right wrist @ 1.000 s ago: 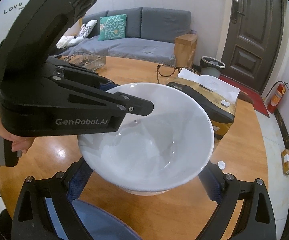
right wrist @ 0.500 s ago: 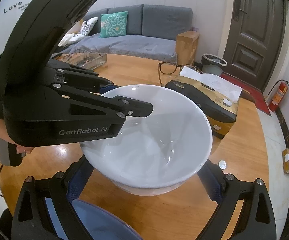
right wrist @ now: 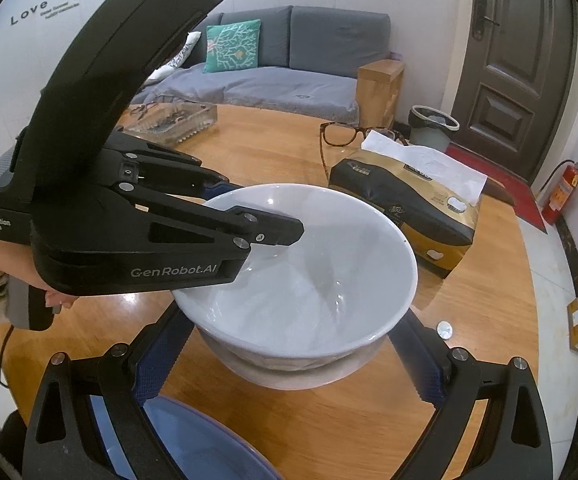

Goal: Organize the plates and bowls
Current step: 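Lower the white bowl into the cream bowl and open both grippers, then close both grippers on the rim of the stacked bowls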

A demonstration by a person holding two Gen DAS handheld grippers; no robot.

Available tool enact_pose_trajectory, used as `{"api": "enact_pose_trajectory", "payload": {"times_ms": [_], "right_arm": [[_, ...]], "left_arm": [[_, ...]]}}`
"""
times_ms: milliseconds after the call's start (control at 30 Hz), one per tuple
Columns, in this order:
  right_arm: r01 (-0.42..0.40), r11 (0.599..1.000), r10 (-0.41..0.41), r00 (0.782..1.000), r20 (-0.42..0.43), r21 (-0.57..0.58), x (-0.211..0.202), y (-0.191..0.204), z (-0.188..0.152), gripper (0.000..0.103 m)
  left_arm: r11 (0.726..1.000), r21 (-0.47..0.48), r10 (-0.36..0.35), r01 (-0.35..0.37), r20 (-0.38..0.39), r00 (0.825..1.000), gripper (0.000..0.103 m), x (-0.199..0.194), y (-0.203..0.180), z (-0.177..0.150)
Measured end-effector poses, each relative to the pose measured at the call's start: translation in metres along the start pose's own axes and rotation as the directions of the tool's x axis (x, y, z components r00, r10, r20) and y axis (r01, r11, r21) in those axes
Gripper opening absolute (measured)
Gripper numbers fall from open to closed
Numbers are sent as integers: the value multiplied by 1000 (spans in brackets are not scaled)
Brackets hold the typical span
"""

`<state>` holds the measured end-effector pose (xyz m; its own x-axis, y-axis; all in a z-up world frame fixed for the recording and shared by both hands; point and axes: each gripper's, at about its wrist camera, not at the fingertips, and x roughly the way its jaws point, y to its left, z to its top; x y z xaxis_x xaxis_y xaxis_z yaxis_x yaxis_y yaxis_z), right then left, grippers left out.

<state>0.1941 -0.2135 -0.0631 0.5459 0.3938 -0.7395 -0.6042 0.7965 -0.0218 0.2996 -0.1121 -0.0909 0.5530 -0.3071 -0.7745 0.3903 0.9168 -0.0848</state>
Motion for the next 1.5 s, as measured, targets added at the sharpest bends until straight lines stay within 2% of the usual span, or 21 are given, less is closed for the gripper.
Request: {"api": "enact_pose_trajectory", "payload": {"times_ms": [633, 700, 767, 867, 967, 1033, 1133, 1233, 1500], "right_arm": [[2, 1000, -2, 1000, 18, 4, -9, -4, -6, 94], [20, 1000, -19, 999, 38, -7, -15, -3, -9, 94], [38, 999, -37, 998, 43, -26, -21, -1, -11, 94], [50, 998, -48, 997, 61, -32, -29, -5, -18, 95], [11, 999, -7, 998, 65, -51, -35, -9, -31, 101], [-1, 997, 4, 999, 39, -72, -32, -10, -38, 101], [-72, 996, 72, 997, -2, -48, -24, -17, -47, 101], [-111, 994, 111, 994, -3, -23, -14, -26, -49, 101], [-197, 975, 198, 980, 2, -102, 12, -32, -46, 101]], "left_arm": [[1000, -18, -8, 8, -15, 1000, 19, 3, 0, 0], [1000, -13, -3, 2, -11, 1000, 22, -2, -1, 0], [1000, -9, 8, -8, -8, 1000, 30, -7, -1, 1], [1000, -1, 12, -12, -7, 1000, 33, -13, -2, 2], [1000, 3, 24, -24, -22, 999, 39, -12, -5, 3], [1000, -4, 20, -21, -33, 999, 39, -8, -5, 4], [1000, -18, 5, -6, -52, 999, 39, 0, -5, 4], [1000, -18, 5, -6, -73, 997, 39, 10, -5, 2], [999, -42, -34, 30, -105, 994, 39, 27, 2, -1]]}}
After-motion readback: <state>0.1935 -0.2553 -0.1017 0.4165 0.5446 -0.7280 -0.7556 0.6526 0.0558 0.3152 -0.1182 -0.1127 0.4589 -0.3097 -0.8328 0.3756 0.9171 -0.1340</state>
